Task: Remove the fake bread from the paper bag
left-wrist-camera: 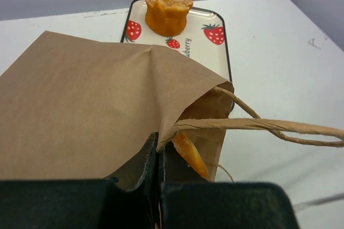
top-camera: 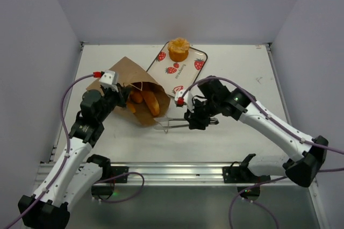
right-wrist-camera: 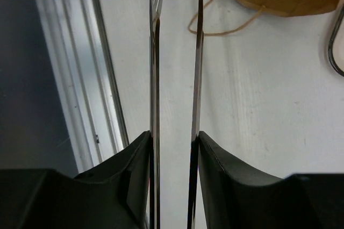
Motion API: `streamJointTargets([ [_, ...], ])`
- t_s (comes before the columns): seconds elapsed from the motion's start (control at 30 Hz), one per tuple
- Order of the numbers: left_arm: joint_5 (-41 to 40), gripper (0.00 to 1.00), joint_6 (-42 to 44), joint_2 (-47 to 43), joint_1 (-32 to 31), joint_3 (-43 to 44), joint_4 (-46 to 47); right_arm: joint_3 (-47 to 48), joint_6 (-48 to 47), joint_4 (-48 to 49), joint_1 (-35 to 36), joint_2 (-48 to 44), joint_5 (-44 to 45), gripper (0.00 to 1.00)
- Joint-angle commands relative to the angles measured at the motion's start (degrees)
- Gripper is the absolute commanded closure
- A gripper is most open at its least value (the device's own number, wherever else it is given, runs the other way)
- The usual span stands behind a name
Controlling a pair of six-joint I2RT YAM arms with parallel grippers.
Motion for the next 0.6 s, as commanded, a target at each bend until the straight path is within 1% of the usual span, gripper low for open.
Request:
streamJointTargets([
  [0.0, 2.3, 1.00, -9.3, -0.1, 0.4, 3.6, 1.9, 6.4, 5.6, 7.2, 3.5, 5.4, 14.6, 0.59],
  [0.07, 2.0, 1.00, -11.2, -0.2, 0.4, 2.9, 1.8, 9.2, 7.8, 8.7, 5.3, 9.6, 19.0, 0.59],
  [0.1, 2.0, 1.00, -12.7, -0.5, 0.4, 2.5, 1.9, 10.0, 8.4, 9.4, 5.9, 10.8, 23.9, 0.59],
  [0.17, 1.9, 1.00, -13.6, -0.8, 0.4, 1.3, 2.2, 11.4, 9.1, 10.9, 7.5, 12.4, 26.8, 0.58],
  [0.2, 1.8, 1.00, -14.4, -1.4, 0.4, 0.9, 2.5, 11.6, 9.5, 11.6, 7.8, 13.5, 30.2, 0.58],
  [0.3, 1.8, 1.00, -15.6, -2.2, 0.4, -0.9, 3.0, 12.6, 9.7, 12.5, 8.9, 16.4, 33.4, 0.57],
  [0.33, 1.9, 1.00, -15.7, -2.2, 0.4, -1.3, 5.0, 12.8, 10.0, 12.8, 9.1, 17.0, 33.9, 0.57],
  [0.5, 2.1, 1.00, -17.3, -1.9, 0.4, -1.8, 6.1, 14.1, 14.4, 13.8, 9.9, 20.0, 37.2, 0.55],
  [0.57, 2.1, 1.00, -18.3, -2.0, 0.4, -2.3, 7.0, 14.5, 16.0, 14.2, 9.9, 21.1, 37.3, 0.54],
])
